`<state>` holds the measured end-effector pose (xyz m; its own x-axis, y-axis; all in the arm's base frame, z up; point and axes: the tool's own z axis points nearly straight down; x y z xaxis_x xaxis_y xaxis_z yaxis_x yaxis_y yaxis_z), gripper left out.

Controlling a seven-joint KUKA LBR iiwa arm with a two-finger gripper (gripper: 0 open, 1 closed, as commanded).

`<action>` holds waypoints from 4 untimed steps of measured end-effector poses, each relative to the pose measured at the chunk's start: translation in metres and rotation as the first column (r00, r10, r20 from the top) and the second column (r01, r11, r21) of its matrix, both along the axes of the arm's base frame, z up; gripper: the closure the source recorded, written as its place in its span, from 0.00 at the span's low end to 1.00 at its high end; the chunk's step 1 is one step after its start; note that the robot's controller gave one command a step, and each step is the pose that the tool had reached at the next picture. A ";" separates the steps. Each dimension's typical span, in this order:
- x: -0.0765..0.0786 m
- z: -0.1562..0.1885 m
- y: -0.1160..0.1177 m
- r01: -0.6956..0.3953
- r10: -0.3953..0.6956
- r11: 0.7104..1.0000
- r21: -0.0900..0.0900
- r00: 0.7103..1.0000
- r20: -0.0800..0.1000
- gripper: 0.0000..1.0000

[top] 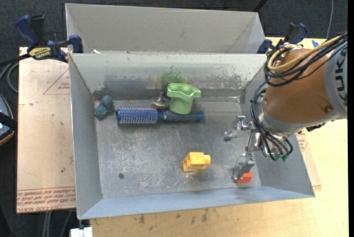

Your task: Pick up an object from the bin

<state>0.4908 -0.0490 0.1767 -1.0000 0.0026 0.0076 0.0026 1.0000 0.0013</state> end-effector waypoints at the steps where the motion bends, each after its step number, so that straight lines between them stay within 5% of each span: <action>1: -0.011 -0.052 0.055 -0.141 0.141 0.990 0.002 0.990 0.003 0.00; 2: 0.023 -0.105 0.077 -0.106 0.106 0.994 -0.001 0.994 0.009 0.00; 3: 0.026 -0.100 0.077 -0.105 0.105 0.994 0.000 0.994 0.022 1.00; 4: 0.025 0.024 0.068 -0.104 0.104 0.995 -0.002 0.994 0.017 1.00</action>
Offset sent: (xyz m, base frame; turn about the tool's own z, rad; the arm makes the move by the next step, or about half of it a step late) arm -0.0103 0.0518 -0.0498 -0.1397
